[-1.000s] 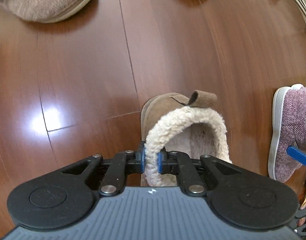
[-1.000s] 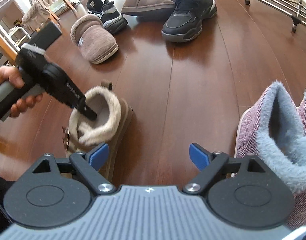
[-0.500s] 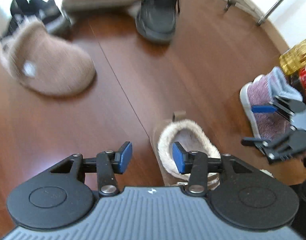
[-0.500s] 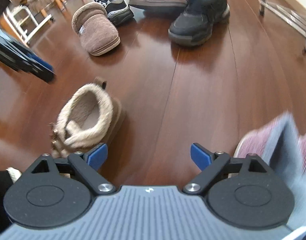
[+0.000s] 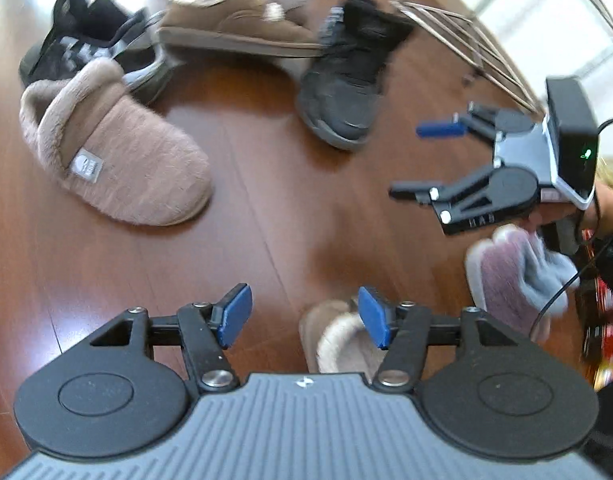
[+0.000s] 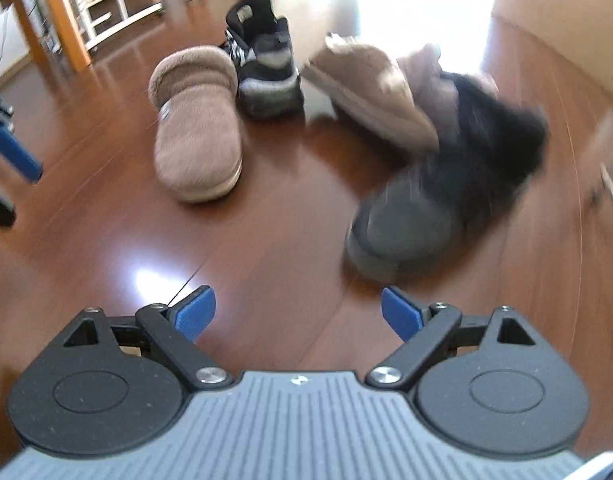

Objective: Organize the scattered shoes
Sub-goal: 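Grasp the second tan buckled shoe with the right gripper, then place the tan shoe beside its pair next to the striped boots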

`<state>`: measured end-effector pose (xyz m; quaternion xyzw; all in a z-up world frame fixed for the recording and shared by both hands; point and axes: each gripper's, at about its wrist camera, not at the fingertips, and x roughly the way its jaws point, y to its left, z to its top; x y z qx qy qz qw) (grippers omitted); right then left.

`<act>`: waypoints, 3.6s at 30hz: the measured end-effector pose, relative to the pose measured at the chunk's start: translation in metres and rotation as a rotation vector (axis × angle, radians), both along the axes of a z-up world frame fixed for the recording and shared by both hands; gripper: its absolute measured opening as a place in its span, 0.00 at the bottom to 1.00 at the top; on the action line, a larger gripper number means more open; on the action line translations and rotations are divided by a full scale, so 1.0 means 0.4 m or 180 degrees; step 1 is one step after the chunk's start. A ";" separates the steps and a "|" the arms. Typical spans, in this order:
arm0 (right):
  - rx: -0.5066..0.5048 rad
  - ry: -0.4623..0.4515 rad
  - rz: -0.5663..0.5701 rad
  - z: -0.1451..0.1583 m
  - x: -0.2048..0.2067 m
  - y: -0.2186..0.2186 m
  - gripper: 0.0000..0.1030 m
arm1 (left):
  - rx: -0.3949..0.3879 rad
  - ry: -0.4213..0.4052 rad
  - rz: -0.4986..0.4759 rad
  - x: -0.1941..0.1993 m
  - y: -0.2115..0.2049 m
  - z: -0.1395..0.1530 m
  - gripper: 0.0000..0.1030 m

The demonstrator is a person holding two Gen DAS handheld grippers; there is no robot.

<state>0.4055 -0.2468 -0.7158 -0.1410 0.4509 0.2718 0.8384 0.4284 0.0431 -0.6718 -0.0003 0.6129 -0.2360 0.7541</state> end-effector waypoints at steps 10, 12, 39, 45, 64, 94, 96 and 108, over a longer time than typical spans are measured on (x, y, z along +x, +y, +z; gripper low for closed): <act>-0.0231 -0.0584 0.0168 -0.023 0.483 0.146 0.85 | 0.0052 -0.0171 0.0542 0.129 0.015 -0.024 0.60; -0.0216 -0.0564 0.0118 -0.041 0.520 0.159 0.85 | 0.0045 -0.0123 0.0601 0.122 0.026 -0.032 0.60; 0.0785 0.0315 -0.1362 0.075 -0.271 -0.089 0.25 | 0.0229 0.0227 -0.0101 -0.084 -0.033 -0.115 0.60; 0.0241 0.0761 -0.1360 -0.053 -0.494 -0.022 0.34 | 0.0401 0.0155 -0.0590 -0.155 -0.077 -0.136 0.60; 0.0424 0.0425 -0.0758 -0.051 -0.502 0.004 0.58 | 0.0534 -0.0516 -0.2395 -0.466 -0.062 -0.260 0.60; 0.0401 0.1250 -0.0605 -0.059 -0.677 -0.080 0.52 | 0.1048 -0.0961 -0.3119 -0.353 -0.102 -0.296 0.60; 0.0333 0.1384 -0.0772 -0.092 -0.683 -0.090 0.49 | 0.0971 -0.0941 -0.3163 -0.359 -0.128 -0.305 0.60; 0.0313 0.1326 -0.1185 -0.127 -0.682 -0.123 0.32 | 0.0934 -0.0939 -0.3382 -0.400 -0.260 -0.319 0.59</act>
